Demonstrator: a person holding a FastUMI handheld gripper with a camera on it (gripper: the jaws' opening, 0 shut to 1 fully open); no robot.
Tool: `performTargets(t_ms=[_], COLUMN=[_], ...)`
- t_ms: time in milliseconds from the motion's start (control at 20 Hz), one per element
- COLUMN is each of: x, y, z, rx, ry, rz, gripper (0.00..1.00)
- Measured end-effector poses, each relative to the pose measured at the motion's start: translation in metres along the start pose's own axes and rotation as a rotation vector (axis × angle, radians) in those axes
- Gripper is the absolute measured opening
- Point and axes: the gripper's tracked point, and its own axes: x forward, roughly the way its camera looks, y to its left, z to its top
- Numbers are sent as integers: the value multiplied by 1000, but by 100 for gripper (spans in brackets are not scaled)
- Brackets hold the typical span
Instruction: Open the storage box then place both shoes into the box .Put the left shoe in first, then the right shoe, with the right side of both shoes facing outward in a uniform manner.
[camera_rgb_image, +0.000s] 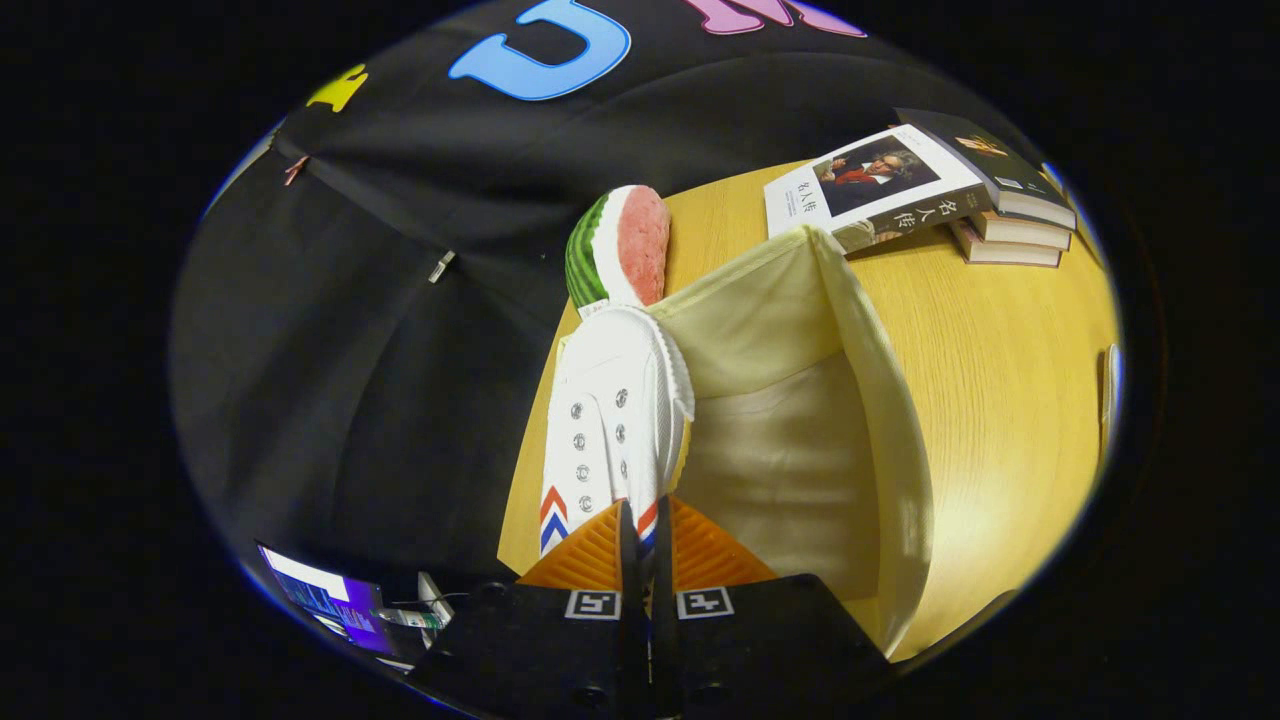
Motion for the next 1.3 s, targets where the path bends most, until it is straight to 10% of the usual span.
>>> performTargets(t_ms=[650, 700, 850, 950, 1300], x=[24, 20, 10, -10, -99], y=[-32, -31, 0, 8, -14], z=[-28, -23, -14, -7, 63], rx=[73, 66, 34, -55, -231], ry=[117, 100, 64, 23, -273], rz=[-33, -25, 69, 87, 47], gripper=[8, 13, 83, 98, 98])
